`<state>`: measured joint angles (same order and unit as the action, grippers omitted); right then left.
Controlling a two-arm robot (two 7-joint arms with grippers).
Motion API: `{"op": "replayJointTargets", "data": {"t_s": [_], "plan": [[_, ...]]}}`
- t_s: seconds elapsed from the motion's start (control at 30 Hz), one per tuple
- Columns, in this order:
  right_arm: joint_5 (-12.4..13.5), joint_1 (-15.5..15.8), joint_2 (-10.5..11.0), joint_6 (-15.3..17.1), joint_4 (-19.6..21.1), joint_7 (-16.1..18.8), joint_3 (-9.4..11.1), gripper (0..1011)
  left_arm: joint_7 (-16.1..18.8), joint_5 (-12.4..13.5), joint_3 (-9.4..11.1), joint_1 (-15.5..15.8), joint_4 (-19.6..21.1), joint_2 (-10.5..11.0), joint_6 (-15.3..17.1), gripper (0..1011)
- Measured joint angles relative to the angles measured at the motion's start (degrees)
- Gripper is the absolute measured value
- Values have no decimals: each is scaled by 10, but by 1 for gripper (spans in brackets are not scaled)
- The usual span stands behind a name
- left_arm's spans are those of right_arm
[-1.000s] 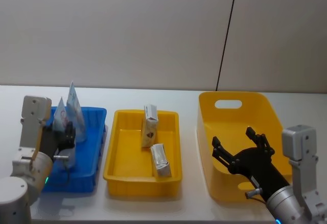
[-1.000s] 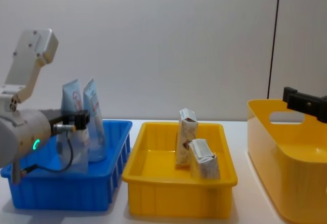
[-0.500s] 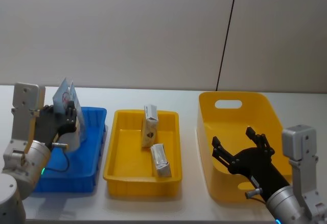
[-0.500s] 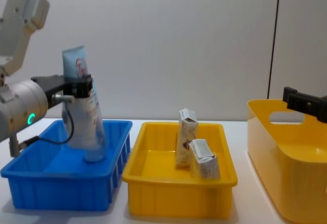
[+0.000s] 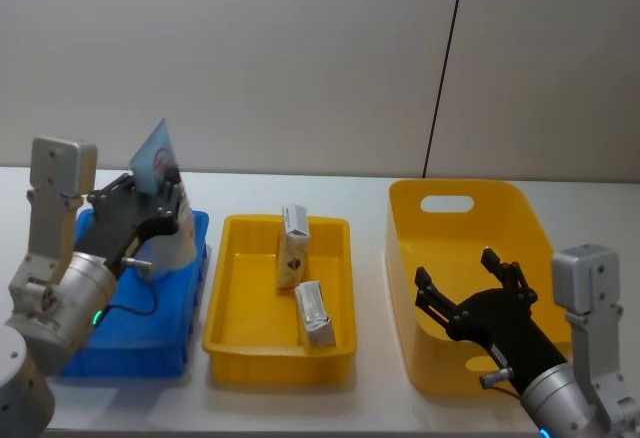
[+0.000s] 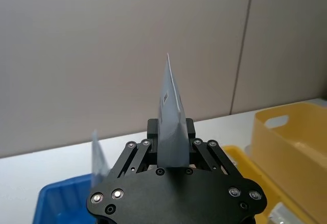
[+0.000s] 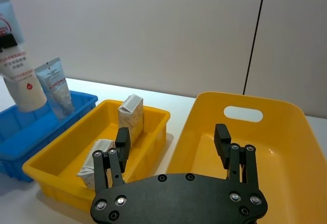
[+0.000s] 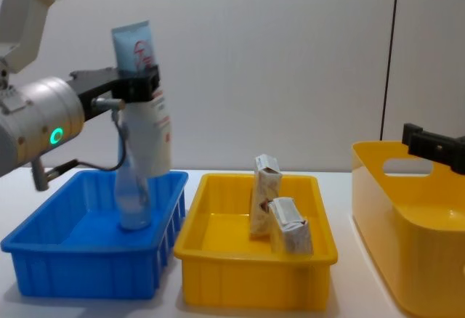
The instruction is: Bimanual collaborative sorting of washing and personal care products
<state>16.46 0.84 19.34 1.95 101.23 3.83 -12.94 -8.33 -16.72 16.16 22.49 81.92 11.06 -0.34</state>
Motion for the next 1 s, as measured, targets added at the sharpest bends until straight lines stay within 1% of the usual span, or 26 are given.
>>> {"op": "replayJointTargets", "data": {"t_s": [0.17, 0.2, 0.27, 0.4, 0.5, 0.6, 0.63, 0.73, 0.83, 1.0], "plan": [[0, 0, 0, 0, 0, 0, 0, 1002, -28, -10, 6, 9, 1, -5, -10, 253], [0, 0, 0, 0, 0, 0, 0, 1002, -39, -14, 9, 13, 0, -7, -13, 253], [0, 0, 0, 0, 0, 0, 0, 1002, -48, -18, 12, 17, -1, -9, -17, 253], [0, -1, 0, 1, 0, 3, 0, 1002, -78, -30, 21, 29, -7, -16, -27, 253], [1, -3, 1, 2, -1, 8, 0, 1002, -90, -36, 27, 35, -10, -20, -31, 253], [5, -10, 4, 7, -4, 21, -2, 1002, -110, -44, 34, 44, -14, -26, -37, 253], [6, -12, 5, 8, -5, 24, -3, 1002, -110, -44, 34, 44, -14, -26, -37, 253], [9, -21, 9, 14, -8, 39, -5, 1002, -124, -51, 41, 50, -16, -30, -43, 253], [10, -31, 13, 19, -12, 52, -9, 1002, -132, -55, 46, 53, -16, -32, -45, 253], [13, -56, 20, 31, -21, 81, -17, 1002, -144, -61, 54, 56, -16, -33, -49, 253]]}}
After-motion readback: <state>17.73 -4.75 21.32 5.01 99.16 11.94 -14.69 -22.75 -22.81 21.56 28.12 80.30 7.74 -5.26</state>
